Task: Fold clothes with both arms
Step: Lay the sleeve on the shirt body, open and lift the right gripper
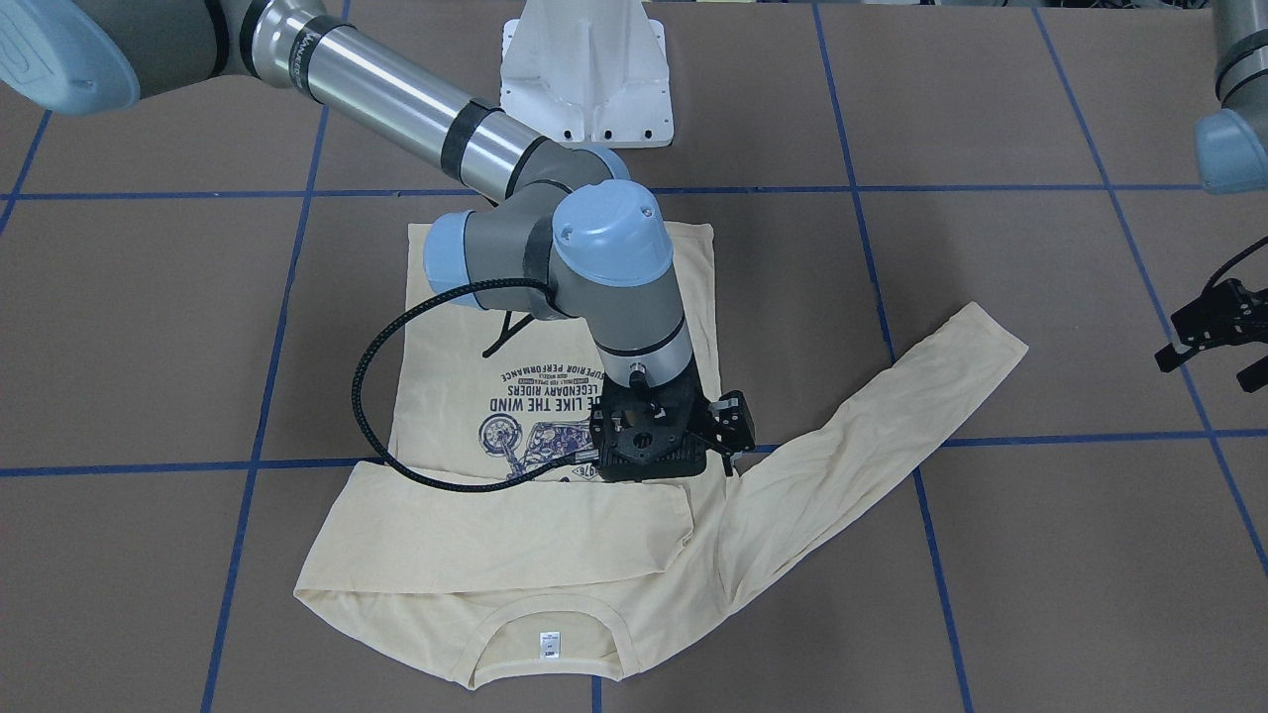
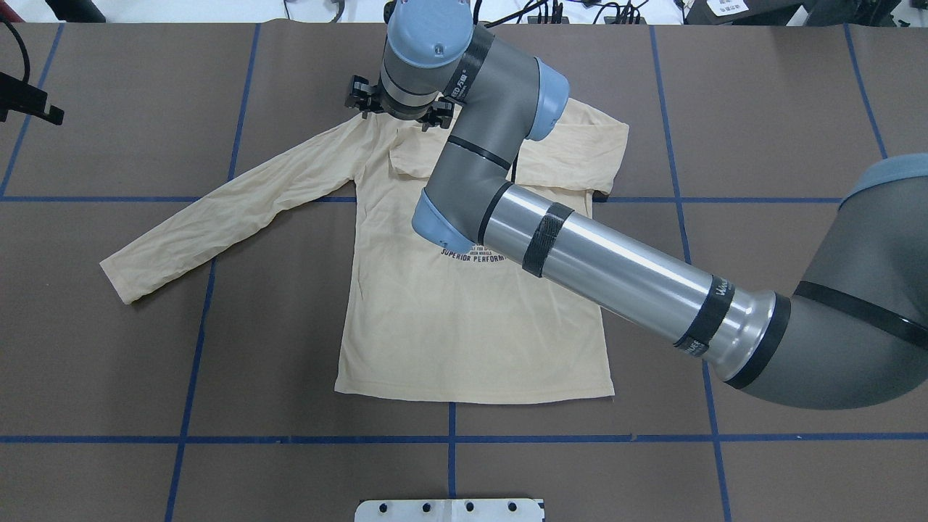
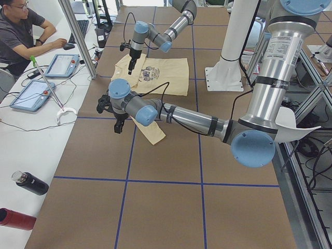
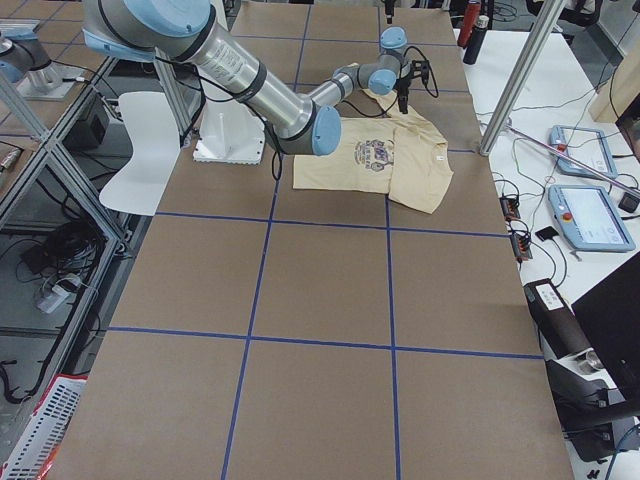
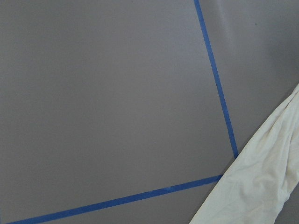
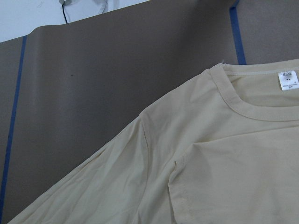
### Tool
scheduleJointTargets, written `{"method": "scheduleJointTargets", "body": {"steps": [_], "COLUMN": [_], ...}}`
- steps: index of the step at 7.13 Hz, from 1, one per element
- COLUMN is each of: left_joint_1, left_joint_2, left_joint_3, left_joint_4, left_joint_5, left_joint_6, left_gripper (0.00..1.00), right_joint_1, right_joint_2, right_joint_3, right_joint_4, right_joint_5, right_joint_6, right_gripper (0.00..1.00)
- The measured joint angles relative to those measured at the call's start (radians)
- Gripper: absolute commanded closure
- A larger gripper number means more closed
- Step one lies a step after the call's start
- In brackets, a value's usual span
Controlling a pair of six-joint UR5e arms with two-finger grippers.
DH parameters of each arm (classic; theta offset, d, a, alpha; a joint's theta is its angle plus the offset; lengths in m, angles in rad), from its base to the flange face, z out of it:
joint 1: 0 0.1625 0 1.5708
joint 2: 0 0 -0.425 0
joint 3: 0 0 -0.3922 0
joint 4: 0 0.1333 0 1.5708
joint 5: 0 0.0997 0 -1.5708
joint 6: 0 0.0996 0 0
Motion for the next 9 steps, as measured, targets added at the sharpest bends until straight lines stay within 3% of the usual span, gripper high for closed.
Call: {"method": "scheduleJointTargets", "body": {"steps": [3,5,7,9], "left_joint_1": [0.154,0.288,0.375,0.409], "left_joint_2": [0.133,0.175,0.188,0.207], "left_joint_3": [-0.012,-0.016,-0.016,-0.017], "left_joint_4": [-0.236,-0.299,-0.306,-0.307], "left_joint_5": [0.160,0.273,0.346,0.380], "left_joint_6": [-0.290,-0.445,-0.528,-0.550], "left_gripper": [0.01,0.01,0.01,0.01], "right_joint_1": [0.022,0.027,0.052,0.097], "right_joint_2": [-0.074,-0.115,-0.186,-0.262], "right_joint_3": [0.120,0.181,0.310,0.473], "right_joint_4": [-0.055,-0.091,-0.232,-0.477], "right_joint_5": [0.039,0.053,0.102,0.140], "right_joint_6": [0.003,-0.002,-0.060,-0.218], "right_gripper": [0.01,0.00,0.00,0.00]}}
